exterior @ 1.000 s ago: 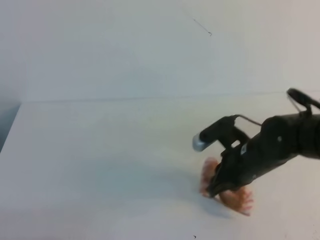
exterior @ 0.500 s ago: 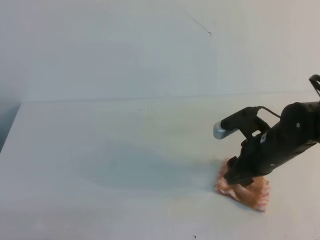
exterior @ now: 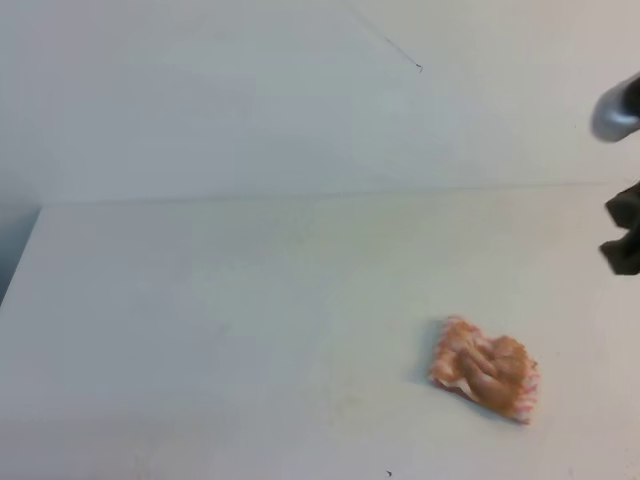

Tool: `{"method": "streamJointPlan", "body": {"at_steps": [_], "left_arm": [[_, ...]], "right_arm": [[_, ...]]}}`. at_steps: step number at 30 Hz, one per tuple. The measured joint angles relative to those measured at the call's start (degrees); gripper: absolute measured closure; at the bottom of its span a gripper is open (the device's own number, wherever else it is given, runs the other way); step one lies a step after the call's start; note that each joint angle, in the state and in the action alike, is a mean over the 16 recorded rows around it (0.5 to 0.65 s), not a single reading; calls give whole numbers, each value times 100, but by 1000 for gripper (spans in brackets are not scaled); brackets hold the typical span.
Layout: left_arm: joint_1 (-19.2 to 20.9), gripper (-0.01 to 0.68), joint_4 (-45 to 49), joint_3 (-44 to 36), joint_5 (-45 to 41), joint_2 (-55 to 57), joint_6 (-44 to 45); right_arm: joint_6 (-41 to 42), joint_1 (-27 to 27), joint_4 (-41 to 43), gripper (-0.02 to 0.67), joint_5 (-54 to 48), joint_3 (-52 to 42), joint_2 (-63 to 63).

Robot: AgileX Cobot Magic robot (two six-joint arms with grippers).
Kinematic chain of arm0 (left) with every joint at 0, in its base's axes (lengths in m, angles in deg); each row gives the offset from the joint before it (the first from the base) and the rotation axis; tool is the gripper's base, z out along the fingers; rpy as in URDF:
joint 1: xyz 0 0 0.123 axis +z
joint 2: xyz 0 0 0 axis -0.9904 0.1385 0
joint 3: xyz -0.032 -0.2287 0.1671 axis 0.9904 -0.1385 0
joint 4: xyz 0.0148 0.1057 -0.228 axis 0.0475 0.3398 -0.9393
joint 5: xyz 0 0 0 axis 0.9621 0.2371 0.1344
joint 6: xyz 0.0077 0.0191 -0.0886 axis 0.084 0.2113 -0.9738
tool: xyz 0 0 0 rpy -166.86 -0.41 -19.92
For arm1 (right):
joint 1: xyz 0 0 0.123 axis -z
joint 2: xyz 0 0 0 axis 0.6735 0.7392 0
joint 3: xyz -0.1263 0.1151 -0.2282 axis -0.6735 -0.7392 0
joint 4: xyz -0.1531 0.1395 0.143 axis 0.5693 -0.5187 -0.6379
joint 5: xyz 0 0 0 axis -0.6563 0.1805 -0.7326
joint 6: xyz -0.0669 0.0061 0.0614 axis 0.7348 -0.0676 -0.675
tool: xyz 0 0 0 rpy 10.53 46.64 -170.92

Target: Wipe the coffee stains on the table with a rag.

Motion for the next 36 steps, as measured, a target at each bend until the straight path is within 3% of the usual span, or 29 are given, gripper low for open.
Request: {"method": "streamJointPlan", "body": {"at_steps": [4, 8, 22, 36], "left_arm": [[0, 673, 0, 0, 0, 0, 0], [0, 673, 0, 0, 0, 0, 0], [0, 674, 0, 0, 0, 0, 0], [0, 673, 0, 0, 0, 0, 0]], "right_arm": [[-217, -2, 223, 609, -141, -375, -1162], [-421, -5, 272, 639, -160, -975, -2263], [-1216, -9, 287, 648, 483, -3399, -5301], [-1382, -9, 296, 648, 690, -4102, -6120]]}}
